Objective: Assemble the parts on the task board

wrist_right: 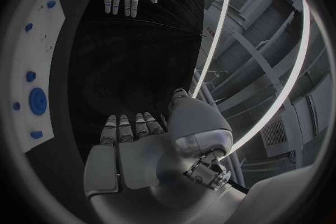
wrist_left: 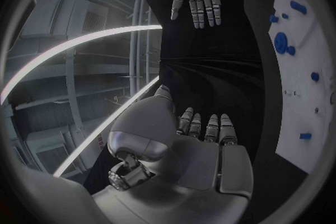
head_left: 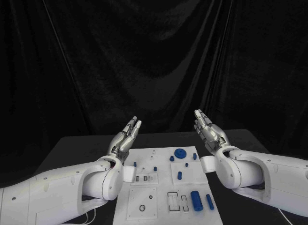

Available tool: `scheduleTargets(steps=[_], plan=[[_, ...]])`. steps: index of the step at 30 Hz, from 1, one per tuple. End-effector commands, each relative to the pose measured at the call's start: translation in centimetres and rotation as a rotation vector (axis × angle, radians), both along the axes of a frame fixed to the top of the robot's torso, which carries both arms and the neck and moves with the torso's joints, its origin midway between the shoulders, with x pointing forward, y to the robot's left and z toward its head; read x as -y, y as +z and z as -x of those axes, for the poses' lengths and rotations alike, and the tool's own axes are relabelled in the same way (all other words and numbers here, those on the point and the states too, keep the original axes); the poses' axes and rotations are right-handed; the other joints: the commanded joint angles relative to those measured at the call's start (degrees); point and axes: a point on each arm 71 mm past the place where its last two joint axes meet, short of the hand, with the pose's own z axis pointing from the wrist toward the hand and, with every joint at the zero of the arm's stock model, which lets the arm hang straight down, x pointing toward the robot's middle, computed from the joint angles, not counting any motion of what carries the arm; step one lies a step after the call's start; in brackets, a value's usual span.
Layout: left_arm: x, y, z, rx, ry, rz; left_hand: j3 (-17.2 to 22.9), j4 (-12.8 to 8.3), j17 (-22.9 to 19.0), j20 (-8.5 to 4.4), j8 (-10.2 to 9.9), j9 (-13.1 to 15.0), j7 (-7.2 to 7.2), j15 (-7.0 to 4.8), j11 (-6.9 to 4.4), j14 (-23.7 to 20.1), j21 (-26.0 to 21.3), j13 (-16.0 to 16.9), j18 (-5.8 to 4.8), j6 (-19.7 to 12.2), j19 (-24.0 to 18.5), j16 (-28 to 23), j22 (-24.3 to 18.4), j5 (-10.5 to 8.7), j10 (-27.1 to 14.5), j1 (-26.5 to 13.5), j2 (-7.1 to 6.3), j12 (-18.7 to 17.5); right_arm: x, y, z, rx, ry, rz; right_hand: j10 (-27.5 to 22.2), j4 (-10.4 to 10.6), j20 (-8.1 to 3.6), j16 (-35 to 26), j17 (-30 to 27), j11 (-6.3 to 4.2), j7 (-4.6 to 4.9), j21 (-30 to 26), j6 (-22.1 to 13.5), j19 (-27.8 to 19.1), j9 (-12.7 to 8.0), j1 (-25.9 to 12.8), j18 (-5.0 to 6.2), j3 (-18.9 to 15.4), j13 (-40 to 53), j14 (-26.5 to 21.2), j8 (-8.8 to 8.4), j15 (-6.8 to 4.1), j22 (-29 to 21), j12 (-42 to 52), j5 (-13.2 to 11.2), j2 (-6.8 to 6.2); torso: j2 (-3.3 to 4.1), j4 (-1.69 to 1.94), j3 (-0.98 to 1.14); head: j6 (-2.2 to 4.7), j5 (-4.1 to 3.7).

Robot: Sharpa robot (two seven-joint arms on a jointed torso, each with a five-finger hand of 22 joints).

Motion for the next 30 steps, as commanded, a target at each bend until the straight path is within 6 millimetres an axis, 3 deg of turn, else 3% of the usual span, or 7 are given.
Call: scheduleTargets(steps=[1,6,7,18,25,28,30], plan=[[0.59,0.86,0.13,0.052,-0.065,0.180,-0.63,0.83,-0.08,-7.07,0.28,0.11,-0.89,-10.05,-0.77,0.07,-0.19,-0.09,1.08,0.28,0.04,-0.21,-0.05,0.55,-0.05,2.51,0.19,-0.37,-0.31,0.22,0.06,-0.015,0.044,-0.098,-0.02,0.15,-3.31,-0.22,-0.09,-0.28,-0.50,-0.21,0.21,-0.02,0.03,3.96,0.65,-0.62,-0.08,-0.02,-0.12,-9.63,-0.10,-0.27,-0.35,-0.87,-0.02,0.00,0.01,-0.01,-0.01],[0.73,0.84,0.26,0.054,-0.082,0.210,-0.68,0.86,-0.08,-6.68,0.28,0.11,-0.92,-9.90,-0.80,0.07,-0.19,-0.09,1.30,0.30,0.04,-0.21,-0.05,0.27,-0.05,2.57,0.17,-0.37,-0.31,0.22,0.06,-0.015,0.044,-0.098,-0.02,0.18,-2.93,-0.22,-0.09,0.08,-0.06,-0.21,0.51,-0.02,0.12,4.71,0.70,-0.57,-0.08,-0.02,-0.03,-9.31,-0.10,-0.27,-0.81,-1.28,-0.02,0.00,0.01,-0.01,-0.01],[0.21,0.84,-0.29,0.088,-0.075,0.227,-0.68,0.86,-0.08,-6.68,0.28,0.11,-0.92,-9.90,-0.80,0.07,-0.19,-0.09,1.30,0.30,0.04,-0.21,-0.05,0.27,-0.05,2.57,0.17,-0.37,0.13,0.30,-0.13,0.000,0.066,-0.126,-0.02,0.24,-2.84,-0.22,-0.09,0.21,0.07,-0.21,0.55,-0.02,0.13,4.78,0.71,-0.54,-0.08,-0.02,-0.02,-9.21,-0.10,-0.27,-0.84,-1.25,0.17,0.09,0.04,-2.20,-0.14],[0.06,0.73,-0.54,0.091,-0.076,0.230,-0.76,0.87,-0.08,-4.22,0.28,0.10,-1.68,-9.29,-1.72,0.07,-0.19,-0.09,2.92,0.34,0.04,-0.21,-0.05,0.33,-0.05,2.91,0.45,-0.37,0.05,0.22,-0.23,-0.012,0.098,-0.146,-0.02,0.38,-0.95,-0.22,-0.09,2.41,2.18,-0.21,1.20,-0.02,0.27,6.14,0.55,-0.19,-0.08,-0.02,0.13,-7.13,-0.10,-0.27,-0.47,-1.28,0.22,0.12,0.05,-2.31,-0.11],[0.03,0.69,-0.62,0.089,-0.083,0.237,-0.55,0.81,-0.08,-3.61,0.34,0.15,-1.45,-9.12,-1.47,0.07,-0.19,-0.09,3.47,0.73,0.04,-0.21,-0.05,1.26,-0.05,3.45,0.68,-0.37,-0.02,0.44,-0.26,0.024,0.147,-0.149,-0.02,-0.11,4.03,-0.22,-0.09,4.29,3.27,-0.21,0.92,-0.02,0.21,8.17,0.63,0.48,-0.08,-0.02,0.07,-2.25,-0.10,-0.27,1.31,-1.18,0.18,0.08,0.04,-2.51,0.06],[-0.03,0.70,-0.65,0.095,-0.093,0.237,-0.15,0.77,-0.08,-3.02,0.36,0.18,-1.22,-8.66,-1.24,0.07,-0.19,-0.09,3.75,0.98,0.04,-0.21,-0.05,2.90,-0.05,4.72,0.74,-0.37,-0.09,0.63,-0.33,0.063,0.189,-0.126,-0.02,-0.91,7.79,-0.22,-0.09,4.98,4.31,-0.21,1.34,-0.02,0.32,9.75,-0.23,0.81,-0.08,-0.02,0.18,2.79,-0.10,-0.27,1.79,-1.55,0.20,0.04,0.05,-2.81,0.26],[-0.16,0.74,-0.68,0.109,-0.102,0.225,0.07,0.80,-0.08,-2.67,0.36,0.18,-1.03,-8.26,-1.06,0.07,-0.19,-0.09,3.78,1.00,0.04,-0.21,-0.05,3.90,-0.05,5.42,0.76,-0.37,-0.13,0.77,-0.40,0.100,0.227,-0.093,0.00,-2.28,11.54,-0.22,-0.09,7.99,5.30,-0.05,2.28,0.12,0.53,11.59,-0.46,1.10,-0.01,-0.02,0.43,6.69,0.03,-0.13,2.76,-2.11,0.17,0.05,0.04,-3.05,0.36]])
